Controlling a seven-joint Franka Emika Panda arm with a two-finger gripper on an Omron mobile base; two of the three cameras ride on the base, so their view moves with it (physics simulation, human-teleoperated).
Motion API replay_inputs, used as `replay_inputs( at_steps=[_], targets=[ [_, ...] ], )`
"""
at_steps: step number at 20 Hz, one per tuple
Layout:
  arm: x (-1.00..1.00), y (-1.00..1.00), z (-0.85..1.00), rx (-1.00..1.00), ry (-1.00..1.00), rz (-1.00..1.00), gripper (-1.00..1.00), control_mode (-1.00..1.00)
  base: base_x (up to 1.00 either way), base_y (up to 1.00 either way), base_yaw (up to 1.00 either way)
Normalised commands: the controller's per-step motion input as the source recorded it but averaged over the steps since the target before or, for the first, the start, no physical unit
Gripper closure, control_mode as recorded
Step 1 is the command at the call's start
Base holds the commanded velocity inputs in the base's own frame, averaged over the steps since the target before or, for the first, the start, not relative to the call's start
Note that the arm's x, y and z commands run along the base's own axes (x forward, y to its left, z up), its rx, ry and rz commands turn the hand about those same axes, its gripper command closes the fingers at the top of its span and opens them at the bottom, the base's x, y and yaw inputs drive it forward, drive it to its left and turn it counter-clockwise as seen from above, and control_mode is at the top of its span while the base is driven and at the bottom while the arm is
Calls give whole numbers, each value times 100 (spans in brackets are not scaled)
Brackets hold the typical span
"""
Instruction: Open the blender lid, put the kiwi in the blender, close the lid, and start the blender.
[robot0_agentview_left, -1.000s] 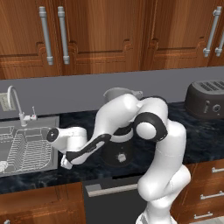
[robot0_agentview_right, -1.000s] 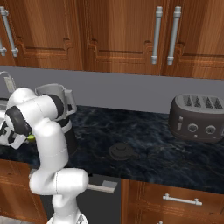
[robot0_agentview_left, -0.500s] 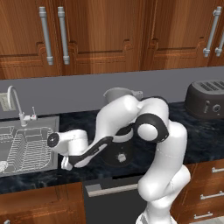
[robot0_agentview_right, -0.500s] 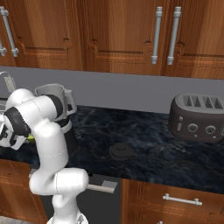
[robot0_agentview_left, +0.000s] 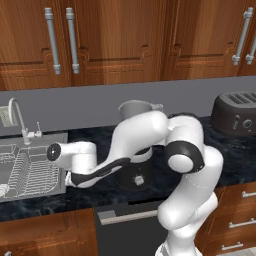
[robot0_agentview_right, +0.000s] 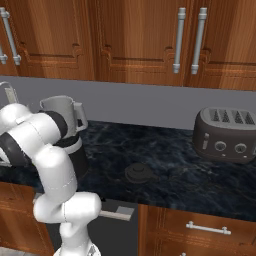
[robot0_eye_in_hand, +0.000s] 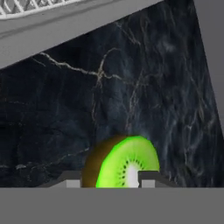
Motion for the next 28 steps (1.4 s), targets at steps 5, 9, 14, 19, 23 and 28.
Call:
replay_inputs(
  at_steps=[5, 9, 14, 19, 23, 28],
  targets=[
    [-22, 20, 100, 0, 0, -3, 100, -100, 0, 0, 0],
    [-52, 24, 92, 0, 0, -5, 100, -100, 0, 0, 0],
    [-51, 6, 91, 0, 0, -9, 100, -100, 0, 0, 0],
    [-36, -10, 88, 0, -6, -10, 100, -100, 0, 0, 0],
    [-34, -18, 79, 1, -6, -10, 100, -100, 0, 0, 0],
    [-5, -50, 58, 9, 0, -9, 100, -100, 0, 0, 0]
  ],
)
